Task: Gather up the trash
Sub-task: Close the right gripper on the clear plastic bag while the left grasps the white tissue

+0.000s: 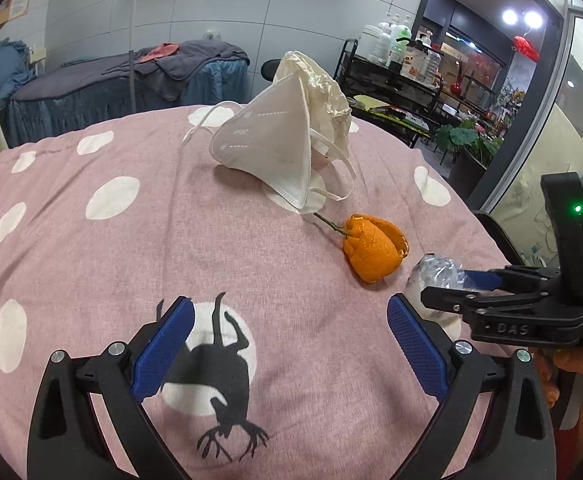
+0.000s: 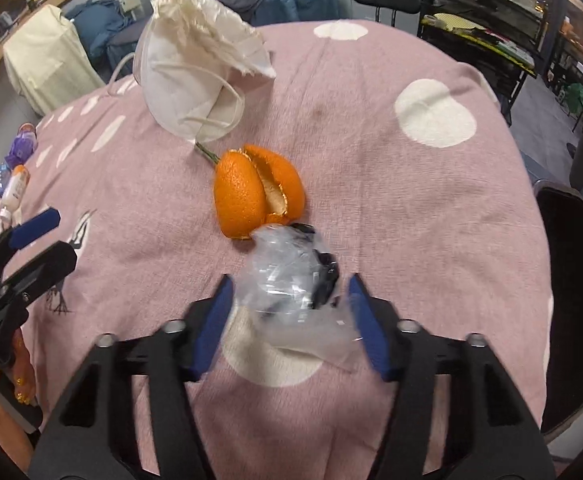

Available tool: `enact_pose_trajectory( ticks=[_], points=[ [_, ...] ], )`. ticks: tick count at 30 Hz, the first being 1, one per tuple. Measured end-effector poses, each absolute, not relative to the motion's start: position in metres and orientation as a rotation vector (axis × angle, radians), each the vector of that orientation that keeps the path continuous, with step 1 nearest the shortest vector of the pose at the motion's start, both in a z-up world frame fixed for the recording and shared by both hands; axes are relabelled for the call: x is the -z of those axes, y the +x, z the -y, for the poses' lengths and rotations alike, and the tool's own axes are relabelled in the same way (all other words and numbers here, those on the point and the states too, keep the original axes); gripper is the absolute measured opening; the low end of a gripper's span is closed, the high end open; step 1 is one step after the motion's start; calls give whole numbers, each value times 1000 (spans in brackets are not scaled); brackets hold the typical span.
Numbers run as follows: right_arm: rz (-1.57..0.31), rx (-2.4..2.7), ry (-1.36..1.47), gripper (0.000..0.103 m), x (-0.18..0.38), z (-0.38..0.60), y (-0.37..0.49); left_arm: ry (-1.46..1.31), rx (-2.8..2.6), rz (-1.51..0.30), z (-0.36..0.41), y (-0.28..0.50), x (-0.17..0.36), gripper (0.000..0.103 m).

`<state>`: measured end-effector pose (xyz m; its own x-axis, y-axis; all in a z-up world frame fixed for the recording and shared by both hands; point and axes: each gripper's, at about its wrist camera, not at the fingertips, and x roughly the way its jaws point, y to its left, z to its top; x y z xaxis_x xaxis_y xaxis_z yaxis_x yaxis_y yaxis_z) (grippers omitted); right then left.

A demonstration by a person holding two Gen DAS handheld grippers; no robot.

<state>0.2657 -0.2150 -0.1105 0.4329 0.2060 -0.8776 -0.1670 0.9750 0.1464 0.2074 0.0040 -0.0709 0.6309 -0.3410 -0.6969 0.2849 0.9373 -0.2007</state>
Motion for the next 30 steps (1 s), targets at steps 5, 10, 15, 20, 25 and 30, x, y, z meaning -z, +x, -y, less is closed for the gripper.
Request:
enact_pose_trajectory(
  ticks=[5,10,15,20,25,30],
  points=[
    [-1067,-237,60,41,105,221,260,-51,360,-767,2,221,56,95],
    [-1032,-239,94,41,92,231,249,-1,356,-671,13,249,22,94],
    [-1001,-246,109,41,79,234,233,80,376,-621,36,295,-13,94],
    [-965,-261,136,41,67,236,221,101,428,-778,55,367,-20,94],
    [-966,-276,161,41,66,236,216,149,434,-955,67,414,-2,66],
    [-969,-281,168,41,70,233,213,155,469,-1040,68,421,9,20]
  ],
)
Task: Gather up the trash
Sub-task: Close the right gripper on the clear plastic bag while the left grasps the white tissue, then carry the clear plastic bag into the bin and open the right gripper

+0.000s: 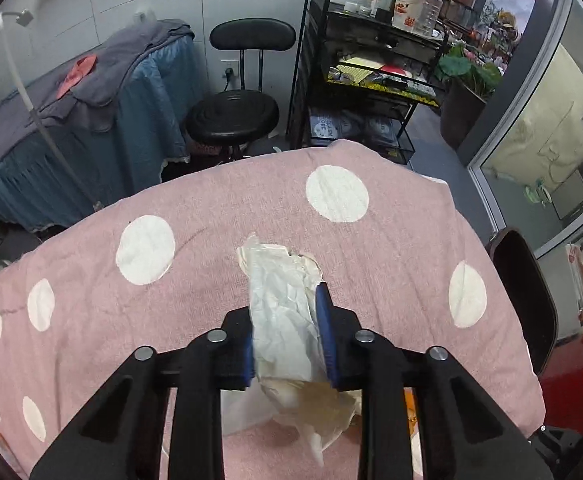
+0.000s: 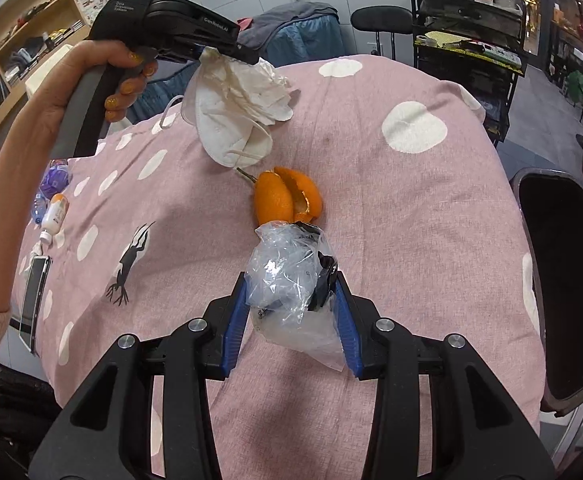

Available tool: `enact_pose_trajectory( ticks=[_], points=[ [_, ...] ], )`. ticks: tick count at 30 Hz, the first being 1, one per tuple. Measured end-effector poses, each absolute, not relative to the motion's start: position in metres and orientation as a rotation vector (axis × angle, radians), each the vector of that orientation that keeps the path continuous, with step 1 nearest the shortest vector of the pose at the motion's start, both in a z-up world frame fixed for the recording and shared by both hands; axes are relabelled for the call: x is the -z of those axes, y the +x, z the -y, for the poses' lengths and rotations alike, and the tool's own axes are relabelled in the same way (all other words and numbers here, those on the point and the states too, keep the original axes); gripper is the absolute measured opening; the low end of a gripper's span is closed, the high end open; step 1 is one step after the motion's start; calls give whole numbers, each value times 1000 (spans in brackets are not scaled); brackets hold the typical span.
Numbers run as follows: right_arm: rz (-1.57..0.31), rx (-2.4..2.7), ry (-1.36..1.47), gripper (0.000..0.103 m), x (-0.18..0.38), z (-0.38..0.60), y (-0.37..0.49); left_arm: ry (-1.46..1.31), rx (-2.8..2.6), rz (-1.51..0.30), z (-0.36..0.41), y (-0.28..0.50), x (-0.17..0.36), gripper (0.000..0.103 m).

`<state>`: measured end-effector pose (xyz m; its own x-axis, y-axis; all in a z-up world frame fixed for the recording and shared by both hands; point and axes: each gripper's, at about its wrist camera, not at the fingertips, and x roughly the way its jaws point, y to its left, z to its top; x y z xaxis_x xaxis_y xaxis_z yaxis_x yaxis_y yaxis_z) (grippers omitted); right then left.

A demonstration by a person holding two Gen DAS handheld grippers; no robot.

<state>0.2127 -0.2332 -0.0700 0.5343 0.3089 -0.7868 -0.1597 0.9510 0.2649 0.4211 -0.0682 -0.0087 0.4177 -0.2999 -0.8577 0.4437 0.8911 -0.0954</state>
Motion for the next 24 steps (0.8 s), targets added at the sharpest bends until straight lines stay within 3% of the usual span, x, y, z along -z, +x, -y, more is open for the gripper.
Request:
enact_pose_trajectory(
  ticks=[3,13,24],
  points=[
    [-954,-273,173,41,69,235,210,95,493,-994,59,410,-3,12],
    [-865,-218,194,41,56,252,189,77,527,-742,70,338,-57,10],
    [-751,-126,180,41,40,292,156,67,574,-550,106,240,-54,10]
  ],
)
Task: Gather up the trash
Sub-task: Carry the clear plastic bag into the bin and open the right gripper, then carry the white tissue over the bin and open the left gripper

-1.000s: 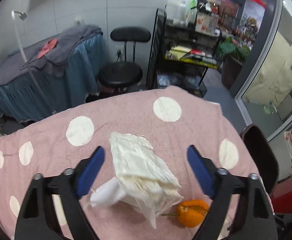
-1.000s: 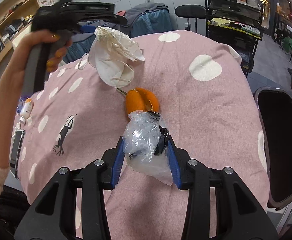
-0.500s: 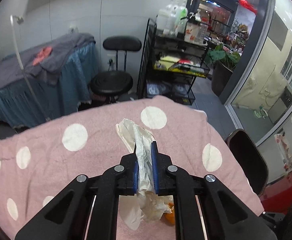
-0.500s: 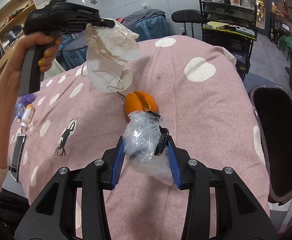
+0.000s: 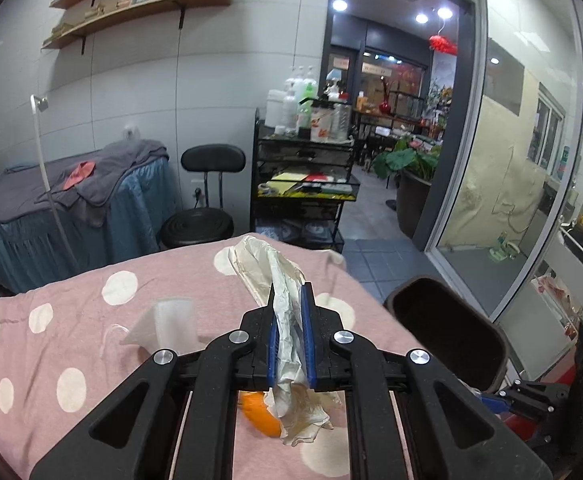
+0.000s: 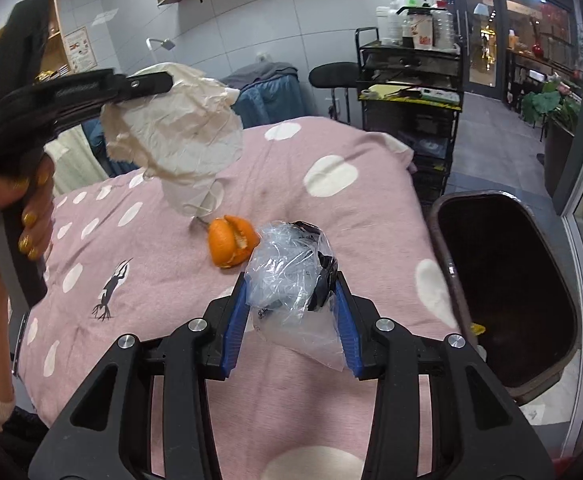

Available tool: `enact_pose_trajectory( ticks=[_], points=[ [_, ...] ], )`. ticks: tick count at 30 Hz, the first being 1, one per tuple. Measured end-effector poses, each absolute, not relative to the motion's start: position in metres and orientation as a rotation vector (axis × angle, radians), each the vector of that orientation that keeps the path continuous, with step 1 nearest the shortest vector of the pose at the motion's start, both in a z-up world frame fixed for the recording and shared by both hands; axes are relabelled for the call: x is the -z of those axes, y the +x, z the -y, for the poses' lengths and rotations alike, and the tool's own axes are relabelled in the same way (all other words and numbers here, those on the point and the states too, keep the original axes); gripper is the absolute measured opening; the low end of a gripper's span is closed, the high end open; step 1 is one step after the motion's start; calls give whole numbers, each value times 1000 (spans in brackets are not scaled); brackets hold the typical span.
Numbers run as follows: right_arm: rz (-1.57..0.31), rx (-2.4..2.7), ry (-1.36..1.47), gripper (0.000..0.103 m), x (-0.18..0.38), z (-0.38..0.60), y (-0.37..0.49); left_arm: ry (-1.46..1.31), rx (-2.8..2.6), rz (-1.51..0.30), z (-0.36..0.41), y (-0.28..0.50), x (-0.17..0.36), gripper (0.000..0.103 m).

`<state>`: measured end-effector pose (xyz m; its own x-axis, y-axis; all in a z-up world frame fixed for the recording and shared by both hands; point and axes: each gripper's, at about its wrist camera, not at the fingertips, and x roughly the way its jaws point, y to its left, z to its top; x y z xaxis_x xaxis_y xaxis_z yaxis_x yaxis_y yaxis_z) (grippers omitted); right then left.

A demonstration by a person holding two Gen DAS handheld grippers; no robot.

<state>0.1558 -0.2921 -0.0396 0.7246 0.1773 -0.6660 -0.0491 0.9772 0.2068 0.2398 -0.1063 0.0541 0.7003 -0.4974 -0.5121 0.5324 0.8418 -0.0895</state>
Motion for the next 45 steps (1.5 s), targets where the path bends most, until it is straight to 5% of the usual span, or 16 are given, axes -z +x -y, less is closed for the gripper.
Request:
enact_pose_trajectory(
  ticks=[20,36,39,41,45],
  points=[
    [-700,123,232,41,46,406,140,-13,701,-555,164,182,-38,10],
    [-835,280,297,41,117,480,193,-29,744,-566,186,168,-33,10],
    [-848,298,304,51,128,484,202,-29,752,-572,190,167,-33,10],
    [-847,310,306,72,133,483,197,-28,757,-578,192,166,-31,10],
    [-833,323,303,74,134,480,188,-35,773,-586,195,167,-28,10]
  ],
)
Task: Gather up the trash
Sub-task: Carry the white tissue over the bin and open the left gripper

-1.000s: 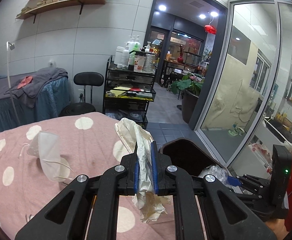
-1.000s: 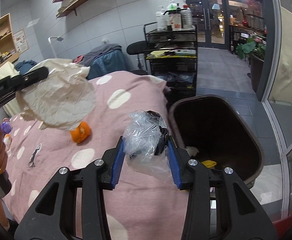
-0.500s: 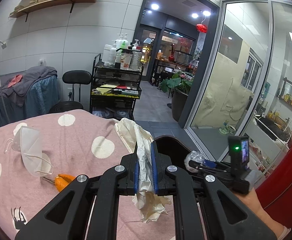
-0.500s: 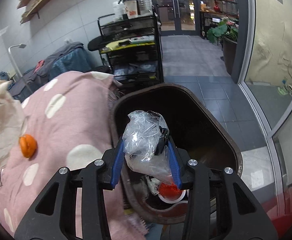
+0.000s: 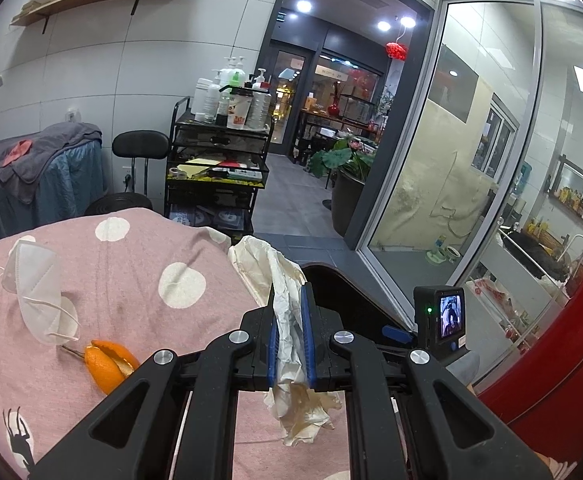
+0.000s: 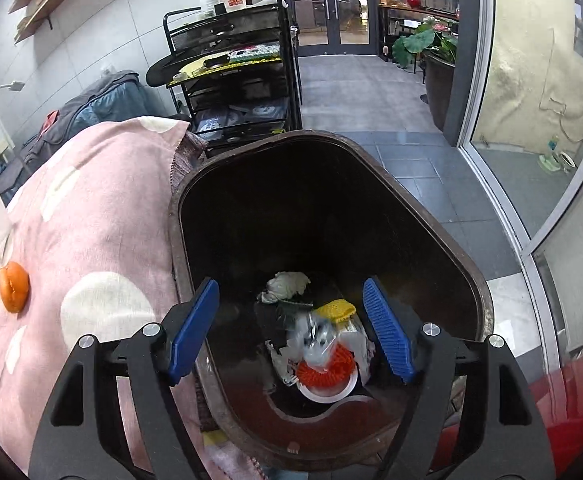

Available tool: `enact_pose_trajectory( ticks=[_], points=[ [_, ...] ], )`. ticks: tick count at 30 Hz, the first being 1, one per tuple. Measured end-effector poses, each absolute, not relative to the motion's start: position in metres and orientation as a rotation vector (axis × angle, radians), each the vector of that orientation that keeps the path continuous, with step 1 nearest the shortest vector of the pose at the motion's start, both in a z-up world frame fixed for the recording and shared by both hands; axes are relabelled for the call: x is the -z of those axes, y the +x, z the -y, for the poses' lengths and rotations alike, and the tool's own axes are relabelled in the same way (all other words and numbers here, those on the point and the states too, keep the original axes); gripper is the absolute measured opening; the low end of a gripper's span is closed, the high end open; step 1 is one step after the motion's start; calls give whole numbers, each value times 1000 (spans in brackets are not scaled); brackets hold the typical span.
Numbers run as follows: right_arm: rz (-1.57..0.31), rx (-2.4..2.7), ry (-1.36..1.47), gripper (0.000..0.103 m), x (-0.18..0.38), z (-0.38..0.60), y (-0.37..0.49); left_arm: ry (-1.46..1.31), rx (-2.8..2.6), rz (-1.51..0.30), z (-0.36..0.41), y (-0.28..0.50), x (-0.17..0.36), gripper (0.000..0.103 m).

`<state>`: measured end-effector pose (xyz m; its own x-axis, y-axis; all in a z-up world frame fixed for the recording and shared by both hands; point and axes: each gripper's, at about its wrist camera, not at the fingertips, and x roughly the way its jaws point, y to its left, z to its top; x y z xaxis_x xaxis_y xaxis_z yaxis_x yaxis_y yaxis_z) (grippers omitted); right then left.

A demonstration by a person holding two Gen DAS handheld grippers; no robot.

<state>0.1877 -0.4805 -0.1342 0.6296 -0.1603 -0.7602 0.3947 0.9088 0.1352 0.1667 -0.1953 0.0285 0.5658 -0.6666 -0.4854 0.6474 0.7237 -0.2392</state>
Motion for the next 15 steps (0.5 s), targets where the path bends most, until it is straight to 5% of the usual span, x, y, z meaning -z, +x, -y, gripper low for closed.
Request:
enact_pose_trajectory(
  ticks=[15],
  points=[
    [-733,332,287,77,102,464,116,-43,864,-620,235,165,-23,10]
  ],
)
